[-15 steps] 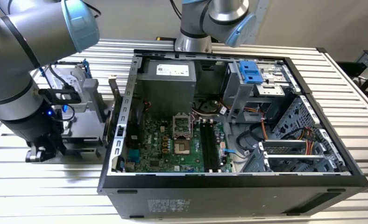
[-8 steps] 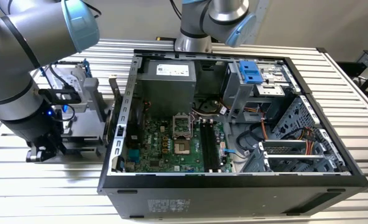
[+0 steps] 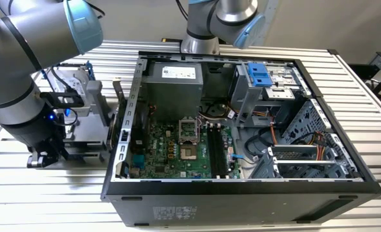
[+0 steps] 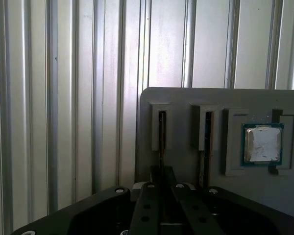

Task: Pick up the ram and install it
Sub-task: 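Pick up the ram and move it above insertion slot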

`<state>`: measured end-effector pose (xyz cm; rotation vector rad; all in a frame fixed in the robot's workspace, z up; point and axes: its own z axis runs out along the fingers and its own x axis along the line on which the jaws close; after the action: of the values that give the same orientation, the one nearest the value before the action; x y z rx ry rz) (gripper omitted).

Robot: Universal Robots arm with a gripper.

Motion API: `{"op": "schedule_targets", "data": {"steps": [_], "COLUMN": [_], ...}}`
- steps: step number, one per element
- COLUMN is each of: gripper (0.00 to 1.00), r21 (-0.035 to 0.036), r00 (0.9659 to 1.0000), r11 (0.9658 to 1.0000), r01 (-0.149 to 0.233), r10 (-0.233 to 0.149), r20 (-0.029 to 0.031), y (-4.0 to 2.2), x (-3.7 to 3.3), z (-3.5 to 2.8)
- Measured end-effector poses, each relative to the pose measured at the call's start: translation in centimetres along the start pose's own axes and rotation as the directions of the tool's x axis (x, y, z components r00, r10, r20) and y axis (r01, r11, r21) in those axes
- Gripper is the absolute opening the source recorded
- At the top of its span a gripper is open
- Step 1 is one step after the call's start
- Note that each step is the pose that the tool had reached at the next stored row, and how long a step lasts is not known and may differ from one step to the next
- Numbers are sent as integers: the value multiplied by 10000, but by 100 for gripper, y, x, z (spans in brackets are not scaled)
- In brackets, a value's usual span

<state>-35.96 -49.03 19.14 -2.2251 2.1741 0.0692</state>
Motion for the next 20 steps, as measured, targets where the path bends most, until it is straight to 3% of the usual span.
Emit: {"op": "schedule_targets", "data": {"steps": [9, 20], "gripper": [0, 0], "r21": [6, 1], "r00": [10000, 10000], "r11": [10000, 10000], "r01": [-1, -1], "r10": [1, 1], "r20": [6, 0], "y": [0, 1], "x": [-1, -6], "z": [-3, -113]}}
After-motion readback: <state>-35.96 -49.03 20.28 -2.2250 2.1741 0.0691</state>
